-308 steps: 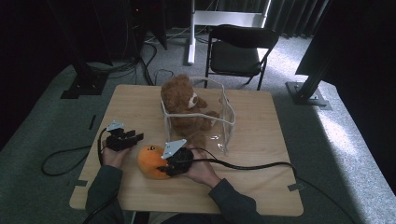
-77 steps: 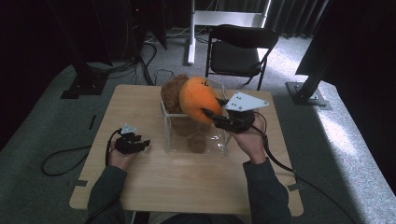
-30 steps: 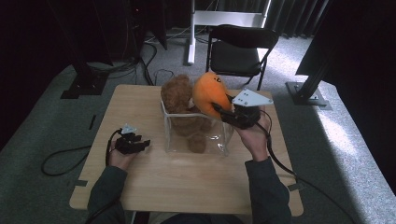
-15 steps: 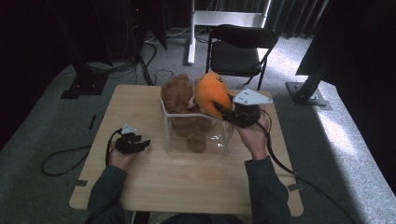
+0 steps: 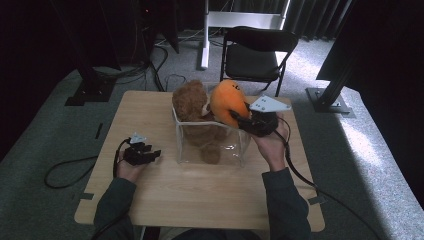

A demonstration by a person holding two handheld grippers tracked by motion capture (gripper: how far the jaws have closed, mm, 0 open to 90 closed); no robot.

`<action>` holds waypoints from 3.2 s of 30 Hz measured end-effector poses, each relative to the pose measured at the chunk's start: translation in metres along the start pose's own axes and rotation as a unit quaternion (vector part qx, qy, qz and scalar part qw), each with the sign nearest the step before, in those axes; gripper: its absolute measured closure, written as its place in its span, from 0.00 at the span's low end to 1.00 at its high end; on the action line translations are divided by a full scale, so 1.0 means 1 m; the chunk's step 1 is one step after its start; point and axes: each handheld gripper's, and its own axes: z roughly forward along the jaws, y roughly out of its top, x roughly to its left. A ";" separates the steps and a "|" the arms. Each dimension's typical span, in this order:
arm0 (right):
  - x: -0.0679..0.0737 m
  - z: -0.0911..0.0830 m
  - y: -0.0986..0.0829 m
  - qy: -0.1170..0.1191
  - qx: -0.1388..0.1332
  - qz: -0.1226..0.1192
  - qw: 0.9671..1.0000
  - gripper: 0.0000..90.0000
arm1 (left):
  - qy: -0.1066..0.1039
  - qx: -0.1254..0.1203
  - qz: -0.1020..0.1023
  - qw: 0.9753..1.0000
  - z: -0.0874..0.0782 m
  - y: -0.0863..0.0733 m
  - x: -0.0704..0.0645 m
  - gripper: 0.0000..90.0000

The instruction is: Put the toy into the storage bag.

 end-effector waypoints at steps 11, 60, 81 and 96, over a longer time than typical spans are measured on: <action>0.000 0.002 -0.002 0.004 0.008 0.001 1.000 0.60 | 0.000 -0.001 0.000 1.000 0.000 0.000 0.000 0.52; 0.000 0.027 -0.020 0.028 0.070 0.025 0.997 0.60 | 0.000 -0.002 0.002 1.000 -0.001 0.000 0.000 0.51; -0.003 0.033 -0.027 0.039 0.106 0.040 0.993 0.59 | 0.001 0.000 0.002 1.000 -0.001 0.000 0.000 0.51; -0.003 0.038 -0.023 0.053 0.134 0.031 0.989 0.48 | 0.000 -0.001 0.001 1.000 -0.001 0.000 0.000 0.51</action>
